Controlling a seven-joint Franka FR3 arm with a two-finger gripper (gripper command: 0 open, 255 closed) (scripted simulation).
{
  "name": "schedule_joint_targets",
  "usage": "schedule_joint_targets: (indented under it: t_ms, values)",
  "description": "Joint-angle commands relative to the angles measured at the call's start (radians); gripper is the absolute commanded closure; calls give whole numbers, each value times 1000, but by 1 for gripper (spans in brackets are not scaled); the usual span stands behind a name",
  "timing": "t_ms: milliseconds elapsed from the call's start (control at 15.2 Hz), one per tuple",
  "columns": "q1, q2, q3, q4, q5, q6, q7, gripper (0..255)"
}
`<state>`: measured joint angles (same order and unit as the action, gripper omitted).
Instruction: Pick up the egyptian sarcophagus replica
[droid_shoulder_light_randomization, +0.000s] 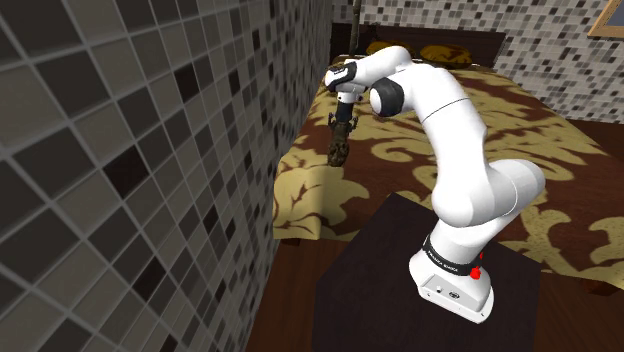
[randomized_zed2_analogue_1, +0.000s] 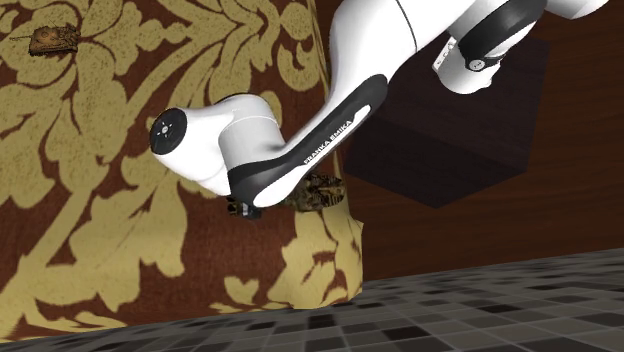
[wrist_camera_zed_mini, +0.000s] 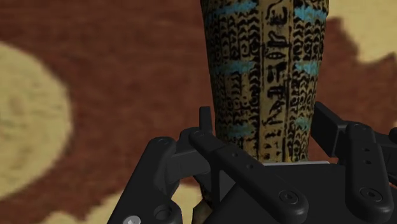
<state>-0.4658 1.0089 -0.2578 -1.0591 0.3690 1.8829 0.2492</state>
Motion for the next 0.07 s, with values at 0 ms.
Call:
schedule_joint_targets:
  t_ms: [0]
  values:
    - [0,-2,0,6,-1,-8,3,255]
